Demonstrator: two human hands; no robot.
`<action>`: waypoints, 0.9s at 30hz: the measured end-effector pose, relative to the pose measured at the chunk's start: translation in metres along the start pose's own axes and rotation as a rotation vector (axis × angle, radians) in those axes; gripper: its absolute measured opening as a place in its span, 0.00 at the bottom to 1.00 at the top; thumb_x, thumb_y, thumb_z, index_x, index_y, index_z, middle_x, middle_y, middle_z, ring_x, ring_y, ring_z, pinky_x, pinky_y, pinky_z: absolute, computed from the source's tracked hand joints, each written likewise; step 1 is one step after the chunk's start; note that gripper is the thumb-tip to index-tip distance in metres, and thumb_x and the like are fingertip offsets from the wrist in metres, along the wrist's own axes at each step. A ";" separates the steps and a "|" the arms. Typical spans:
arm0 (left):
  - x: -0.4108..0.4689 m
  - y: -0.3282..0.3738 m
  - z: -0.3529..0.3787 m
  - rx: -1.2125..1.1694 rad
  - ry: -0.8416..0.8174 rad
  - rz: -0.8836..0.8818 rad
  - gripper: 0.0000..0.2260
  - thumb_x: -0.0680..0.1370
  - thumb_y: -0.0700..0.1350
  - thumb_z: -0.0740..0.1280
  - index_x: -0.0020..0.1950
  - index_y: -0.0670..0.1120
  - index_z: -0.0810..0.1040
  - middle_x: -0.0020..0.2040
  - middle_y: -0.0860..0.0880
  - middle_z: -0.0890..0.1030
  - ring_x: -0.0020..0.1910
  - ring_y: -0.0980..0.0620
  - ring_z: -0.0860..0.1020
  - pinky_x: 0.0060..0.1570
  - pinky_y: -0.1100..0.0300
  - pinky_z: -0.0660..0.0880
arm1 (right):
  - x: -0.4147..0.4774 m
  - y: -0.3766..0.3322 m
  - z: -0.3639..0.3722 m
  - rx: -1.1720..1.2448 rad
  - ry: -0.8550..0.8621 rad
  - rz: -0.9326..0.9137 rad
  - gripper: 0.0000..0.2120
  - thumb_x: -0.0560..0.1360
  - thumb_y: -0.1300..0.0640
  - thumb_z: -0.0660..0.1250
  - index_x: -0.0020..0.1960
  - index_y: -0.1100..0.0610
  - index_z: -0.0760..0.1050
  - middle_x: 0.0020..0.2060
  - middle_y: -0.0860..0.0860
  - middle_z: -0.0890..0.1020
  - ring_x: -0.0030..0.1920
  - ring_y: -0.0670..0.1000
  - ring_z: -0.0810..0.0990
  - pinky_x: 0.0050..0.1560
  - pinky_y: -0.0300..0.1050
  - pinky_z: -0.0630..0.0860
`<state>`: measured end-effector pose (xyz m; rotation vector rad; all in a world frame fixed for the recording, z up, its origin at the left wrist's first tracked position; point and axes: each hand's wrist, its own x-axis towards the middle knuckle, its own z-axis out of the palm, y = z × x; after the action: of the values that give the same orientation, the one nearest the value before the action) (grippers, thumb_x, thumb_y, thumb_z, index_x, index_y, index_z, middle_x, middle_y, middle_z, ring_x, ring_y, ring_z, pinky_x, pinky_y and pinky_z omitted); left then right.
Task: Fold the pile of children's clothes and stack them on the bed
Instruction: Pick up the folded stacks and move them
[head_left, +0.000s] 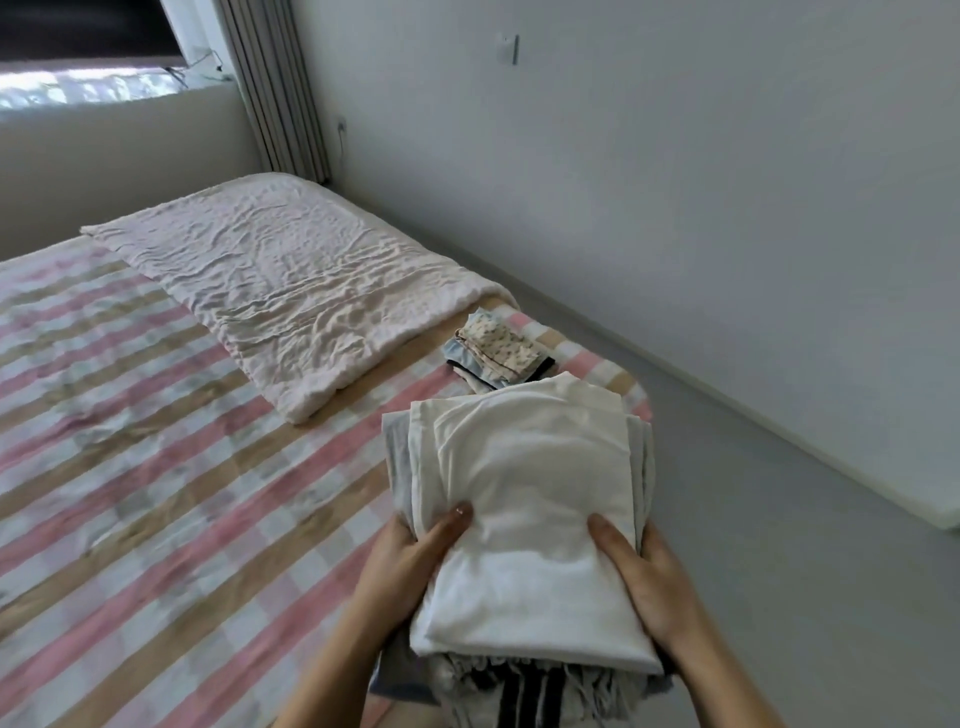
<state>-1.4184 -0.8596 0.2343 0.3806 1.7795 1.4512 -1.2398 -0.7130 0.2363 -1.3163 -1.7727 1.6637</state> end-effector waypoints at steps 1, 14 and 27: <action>0.012 0.004 0.005 -0.004 0.000 0.000 0.30 0.57 0.68 0.71 0.54 0.56 0.76 0.49 0.56 0.84 0.47 0.58 0.82 0.50 0.56 0.78 | 0.012 -0.002 -0.004 0.000 0.004 -0.004 0.12 0.70 0.45 0.68 0.51 0.47 0.75 0.45 0.36 0.79 0.42 0.30 0.76 0.39 0.26 0.70; 0.163 0.057 0.061 -0.018 0.095 -0.009 0.39 0.57 0.69 0.70 0.62 0.49 0.74 0.54 0.51 0.82 0.52 0.52 0.80 0.57 0.48 0.75 | 0.195 -0.048 -0.034 -0.056 -0.102 -0.041 0.23 0.63 0.38 0.65 0.55 0.46 0.73 0.50 0.40 0.80 0.51 0.40 0.79 0.51 0.38 0.74; 0.236 0.047 0.131 -0.330 0.644 -0.129 0.33 0.62 0.63 0.74 0.60 0.48 0.70 0.52 0.53 0.80 0.50 0.54 0.79 0.47 0.61 0.76 | 0.385 -0.093 -0.028 -0.305 -0.624 -0.117 0.25 0.63 0.36 0.64 0.56 0.46 0.69 0.47 0.37 0.78 0.45 0.35 0.76 0.39 0.26 0.71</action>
<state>-1.4860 -0.5993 0.1835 -0.4124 1.9393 1.8633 -1.4414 -0.3724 0.2063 -0.8136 -2.4825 1.9287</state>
